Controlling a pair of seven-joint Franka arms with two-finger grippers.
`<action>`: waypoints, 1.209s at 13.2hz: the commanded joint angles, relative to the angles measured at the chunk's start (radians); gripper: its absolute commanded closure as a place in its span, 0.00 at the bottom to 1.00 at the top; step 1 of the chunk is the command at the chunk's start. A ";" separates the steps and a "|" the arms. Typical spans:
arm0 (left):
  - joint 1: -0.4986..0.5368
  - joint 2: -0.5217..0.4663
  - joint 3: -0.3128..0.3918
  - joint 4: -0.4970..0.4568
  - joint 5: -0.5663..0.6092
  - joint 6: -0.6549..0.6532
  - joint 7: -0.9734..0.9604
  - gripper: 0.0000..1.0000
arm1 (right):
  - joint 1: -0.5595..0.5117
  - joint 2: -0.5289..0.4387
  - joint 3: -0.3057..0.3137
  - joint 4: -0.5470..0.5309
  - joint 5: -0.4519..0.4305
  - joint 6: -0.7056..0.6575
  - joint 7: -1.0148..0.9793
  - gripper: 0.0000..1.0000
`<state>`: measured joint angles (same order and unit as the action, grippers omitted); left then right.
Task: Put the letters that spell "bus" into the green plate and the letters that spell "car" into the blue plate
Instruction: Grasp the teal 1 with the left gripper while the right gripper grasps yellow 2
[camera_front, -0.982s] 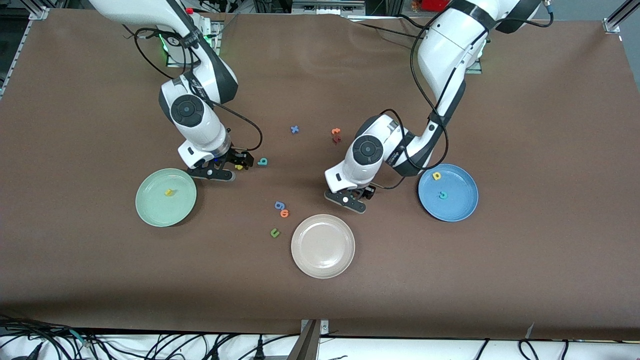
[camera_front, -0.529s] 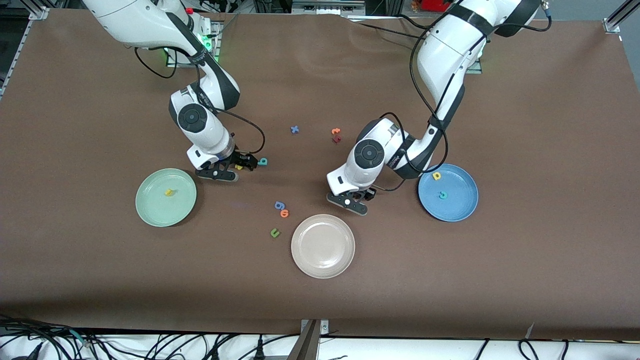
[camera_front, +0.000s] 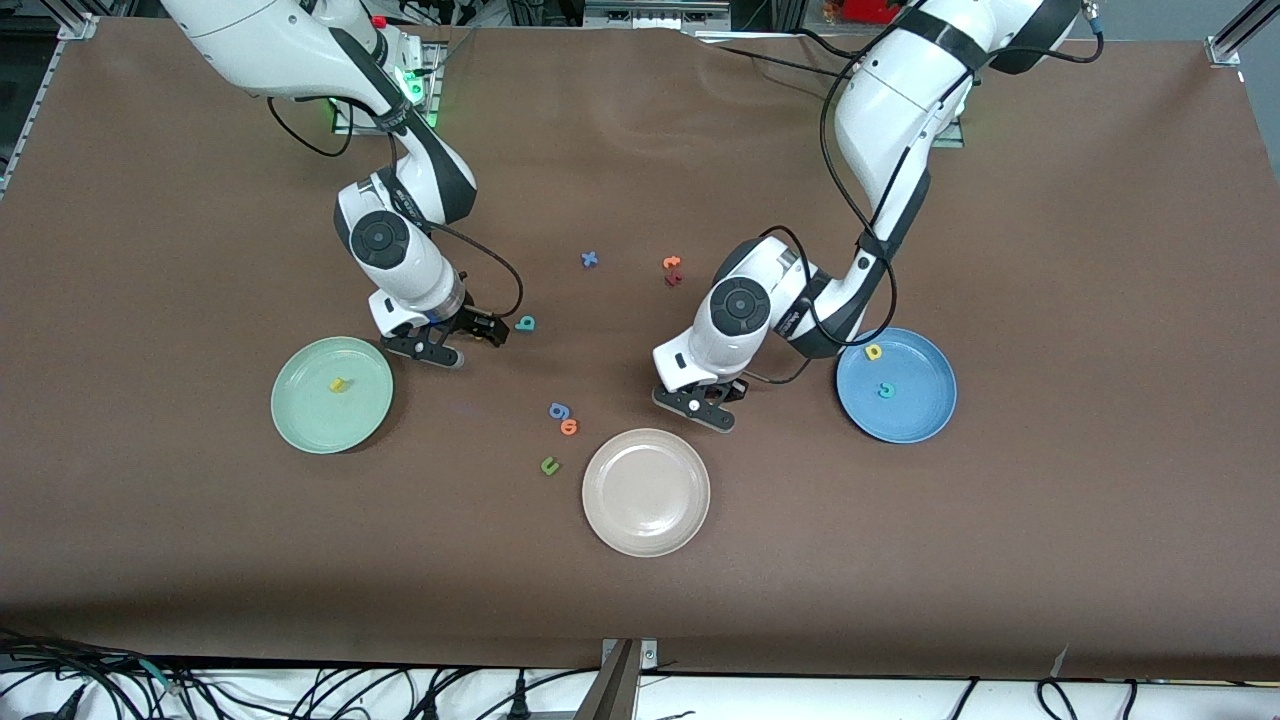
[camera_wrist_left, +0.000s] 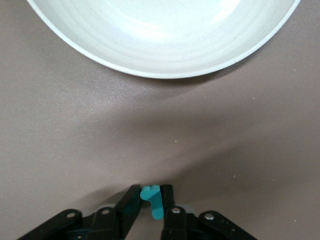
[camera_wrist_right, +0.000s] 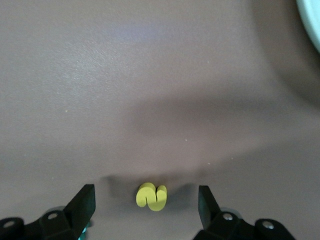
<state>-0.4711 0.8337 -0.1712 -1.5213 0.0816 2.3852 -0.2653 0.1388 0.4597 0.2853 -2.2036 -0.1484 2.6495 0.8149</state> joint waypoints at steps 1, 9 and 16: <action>0.009 0.024 0.001 0.024 0.030 0.011 -0.003 0.98 | -0.002 0.023 0.006 -0.001 0.012 0.006 0.016 0.09; 0.130 -0.120 -0.005 0.026 0.032 -0.216 0.069 1.00 | -0.002 0.019 0.008 0.001 0.006 0.003 0.009 0.79; 0.242 -0.153 0.044 0.012 0.194 -0.444 0.348 1.00 | -0.007 -0.033 0.011 0.063 0.007 -0.115 -0.055 1.00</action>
<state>-0.2417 0.6959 -0.1276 -1.4852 0.2089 1.9945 0.0494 0.1393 0.4615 0.2925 -2.1830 -0.1488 2.6308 0.8100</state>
